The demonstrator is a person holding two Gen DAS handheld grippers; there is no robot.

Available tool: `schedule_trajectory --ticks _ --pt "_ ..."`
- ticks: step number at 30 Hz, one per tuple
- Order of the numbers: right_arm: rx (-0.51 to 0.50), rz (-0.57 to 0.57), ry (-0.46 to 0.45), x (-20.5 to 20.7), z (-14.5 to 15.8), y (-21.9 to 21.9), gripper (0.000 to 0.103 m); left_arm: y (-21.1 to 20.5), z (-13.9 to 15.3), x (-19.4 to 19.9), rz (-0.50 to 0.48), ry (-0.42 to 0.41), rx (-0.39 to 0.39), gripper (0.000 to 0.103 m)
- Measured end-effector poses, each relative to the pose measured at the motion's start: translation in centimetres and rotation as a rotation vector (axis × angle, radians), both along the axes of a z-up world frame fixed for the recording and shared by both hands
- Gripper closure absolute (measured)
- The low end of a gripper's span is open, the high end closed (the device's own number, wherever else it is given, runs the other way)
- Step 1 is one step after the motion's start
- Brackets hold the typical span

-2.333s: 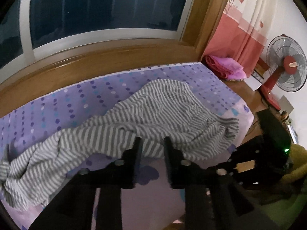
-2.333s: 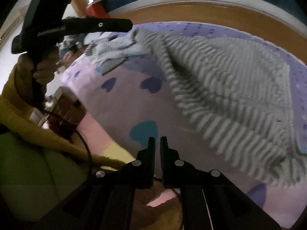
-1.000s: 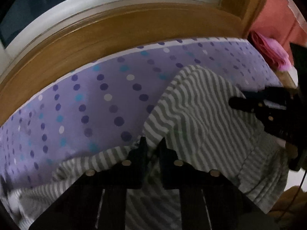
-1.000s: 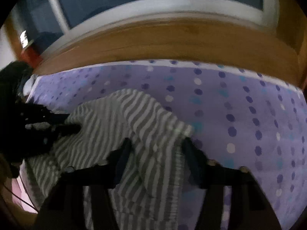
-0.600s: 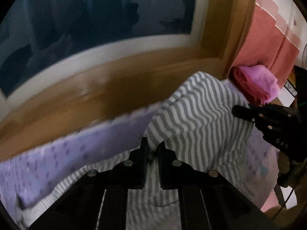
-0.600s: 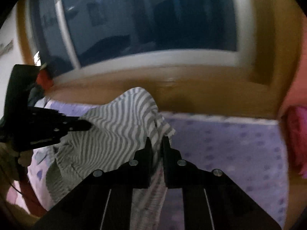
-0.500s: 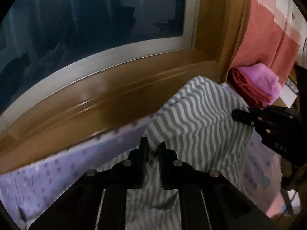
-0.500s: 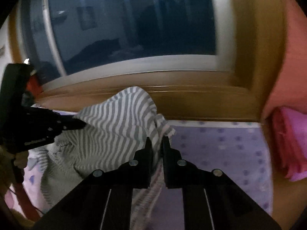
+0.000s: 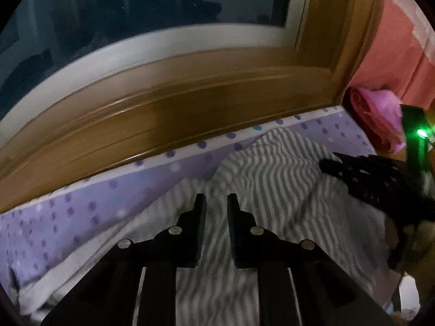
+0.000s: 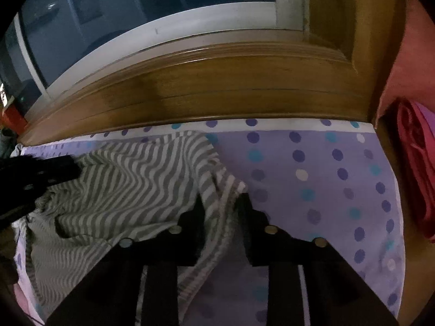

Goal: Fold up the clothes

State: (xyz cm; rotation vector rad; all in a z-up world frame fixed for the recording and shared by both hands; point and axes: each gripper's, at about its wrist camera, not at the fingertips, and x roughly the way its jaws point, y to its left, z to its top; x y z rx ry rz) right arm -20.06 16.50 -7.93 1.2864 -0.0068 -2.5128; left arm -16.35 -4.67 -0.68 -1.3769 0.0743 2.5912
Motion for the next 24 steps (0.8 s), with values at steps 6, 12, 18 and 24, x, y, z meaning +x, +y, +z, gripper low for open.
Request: schedule_trajectory --ticks 6,12,18,24 --pt "-0.028 -0.05 0.015 4.5 2.0 0.8 0.072 -5.1 1.7 8.0 0.037 0.026 0.044 0.077" --pt "-0.042 -0.089 0.015 9.6 3.5 0.8 0.059 -9.7 0.7 14.8 0.065 0.018 0.03 0.077" --pt "-0.017 -0.1 -0.029 16.0 3.5 -1.5 0.058 -12.6 -1.9 19.5 0.098 -0.038 0.101 0.077" --pt "0.011 -0.1 -0.059 22.2 3.1 -3.8 0.058 -12.5 -2.8 21.9 0.032 -0.042 0.146 0.077"
